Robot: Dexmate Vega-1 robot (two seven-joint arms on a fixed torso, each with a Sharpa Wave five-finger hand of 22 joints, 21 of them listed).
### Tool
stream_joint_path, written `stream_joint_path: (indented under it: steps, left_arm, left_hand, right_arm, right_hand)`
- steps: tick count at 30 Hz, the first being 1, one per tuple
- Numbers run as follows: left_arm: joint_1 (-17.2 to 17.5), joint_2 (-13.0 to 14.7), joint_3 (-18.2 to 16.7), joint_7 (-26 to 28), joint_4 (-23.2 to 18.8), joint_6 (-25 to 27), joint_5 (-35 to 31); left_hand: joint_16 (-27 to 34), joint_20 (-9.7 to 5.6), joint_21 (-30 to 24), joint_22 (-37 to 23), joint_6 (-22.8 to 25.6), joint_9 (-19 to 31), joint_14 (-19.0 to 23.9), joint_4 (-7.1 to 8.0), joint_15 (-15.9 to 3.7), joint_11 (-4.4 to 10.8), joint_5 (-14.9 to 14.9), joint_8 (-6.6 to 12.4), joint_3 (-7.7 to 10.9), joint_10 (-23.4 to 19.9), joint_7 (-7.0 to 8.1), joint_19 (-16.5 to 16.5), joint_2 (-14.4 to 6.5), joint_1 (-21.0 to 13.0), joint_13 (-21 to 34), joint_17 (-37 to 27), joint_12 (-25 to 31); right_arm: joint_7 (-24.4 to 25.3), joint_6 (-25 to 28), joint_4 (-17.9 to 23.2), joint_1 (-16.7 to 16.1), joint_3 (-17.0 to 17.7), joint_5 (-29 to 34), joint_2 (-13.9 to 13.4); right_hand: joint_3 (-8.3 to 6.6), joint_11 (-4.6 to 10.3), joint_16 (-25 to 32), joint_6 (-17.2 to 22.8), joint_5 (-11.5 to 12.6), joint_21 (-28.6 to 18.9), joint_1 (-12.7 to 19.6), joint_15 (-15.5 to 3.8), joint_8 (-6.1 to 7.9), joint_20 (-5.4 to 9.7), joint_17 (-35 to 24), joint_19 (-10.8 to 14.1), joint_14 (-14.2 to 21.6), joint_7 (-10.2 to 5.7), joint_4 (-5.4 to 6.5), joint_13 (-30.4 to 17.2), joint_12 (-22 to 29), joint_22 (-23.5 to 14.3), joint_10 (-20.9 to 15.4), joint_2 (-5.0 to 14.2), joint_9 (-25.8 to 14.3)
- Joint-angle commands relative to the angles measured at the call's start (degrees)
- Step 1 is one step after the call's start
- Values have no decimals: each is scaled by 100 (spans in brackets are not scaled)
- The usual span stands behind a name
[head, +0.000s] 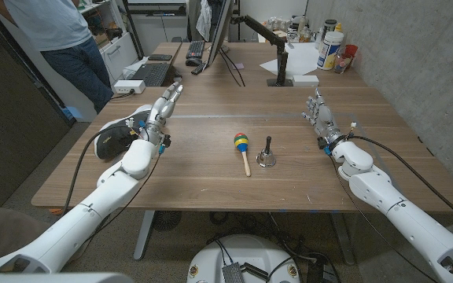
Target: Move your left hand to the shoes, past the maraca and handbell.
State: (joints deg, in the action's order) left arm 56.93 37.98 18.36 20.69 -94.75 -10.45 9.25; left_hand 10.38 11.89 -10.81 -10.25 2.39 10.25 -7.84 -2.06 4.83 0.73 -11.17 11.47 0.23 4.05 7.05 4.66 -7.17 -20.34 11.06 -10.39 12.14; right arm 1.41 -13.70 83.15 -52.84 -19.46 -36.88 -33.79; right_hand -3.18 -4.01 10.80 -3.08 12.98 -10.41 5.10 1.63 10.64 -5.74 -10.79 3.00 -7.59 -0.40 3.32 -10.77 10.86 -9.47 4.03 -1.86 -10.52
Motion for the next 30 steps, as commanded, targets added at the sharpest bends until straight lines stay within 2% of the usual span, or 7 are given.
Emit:
stream_joint_path:
  steps: [1,14,15,18,19,25,30]
  left_arm:
    - [231,67,-116,551,-460,420,-684]
    - [208,68,-147,731,-588,780,-1064]
    - [184,84,-133,813,-678,1024,-1215]
    - [186,78,-137,815,-689,1055,-1226]
    - [169,90,-106,885,-765,1258,-1370]
    - [151,83,-48,973,-909,1618,-1571]
    - [163,69,-23,1073,-969,1756,-1688]
  left_hand:
    - [40,39,-19,-16,72,19,-20,-27,-16,-7,26,37,33,-17,18,21,-4,-80,23,-17,32]
    - [45,39,-30,-17,109,20,-17,-66,-8,-11,40,36,70,-50,2,8,-19,-134,24,-16,45]
    - [47,39,-31,-17,110,20,-12,-72,-6,-7,41,34,78,-55,1,6,-25,-145,24,-16,46]
    - [48,38,-34,-18,119,20,-11,-80,3,-8,43,34,89,-57,-6,2,-33,-159,24,-16,47]
    - [48,38,-35,-18,122,20,-10,-83,3,-8,44,34,93,-55,-9,1,-36,-163,24,-16,46]
    - [53,36,-44,-19,162,20,1,-106,9,-21,49,41,121,-60,-37,-17,-54,-201,24,-15,47]
    - [62,35,-57,-22,232,21,25,-130,3,-18,54,57,152,-98,-42,-47,-70,-240,24,-14,61]
  right_arm:
    - [-41,16,-12,22,-32,14,-2]
    - [-44,43,38,16,-8,11,-54]
    - [-49,62,59,15,2,0,-72]
    - [-48,65,61,15,2,-1,-73]
    - [-50,68,63,6,17,-23,-75]
    - [-66,57,46,-8,16,-20,-86]
    - [-83,65,38,-1,21,-37,-89]
  right_hand:
    - [-8,-15,21,-52,27,-7,25,-5,44,-7,-28,-27,-51,28,-7,-21,26,-20,20,17,-30]
    - [-2,6,22,-52,25,-9,26,-1,45,-10,-28,-36,-64,24,-11,-20,30,-20,21,26,-30]
    - [-2,-13,23,-54,25,-10,26,1,45,-10,-28,-37,-63,25,-11,-20,33,-20,16,27,-30]
    - [-1,-15,24,-52,25,-10,26,6,46,-10,-28,-38,-65,26,-11,-20,33,-20,17,29,-30]
    - [-1,-15,23,-52,25,-10,26,9,46,-9,-28,-40,-67,25,-11,-20,32,-20,20,29,-30]
    - [1,-7,24,-53,24,-7,28,4,46,-9,-28,-54,-72,24,-13,-20,29,-20,30,34,-30]
    - [2,-16,22,-55,23,-7,29,8,46,-10,-28,-60,-83,25,-15,-20,29,-20,35,36,-30]
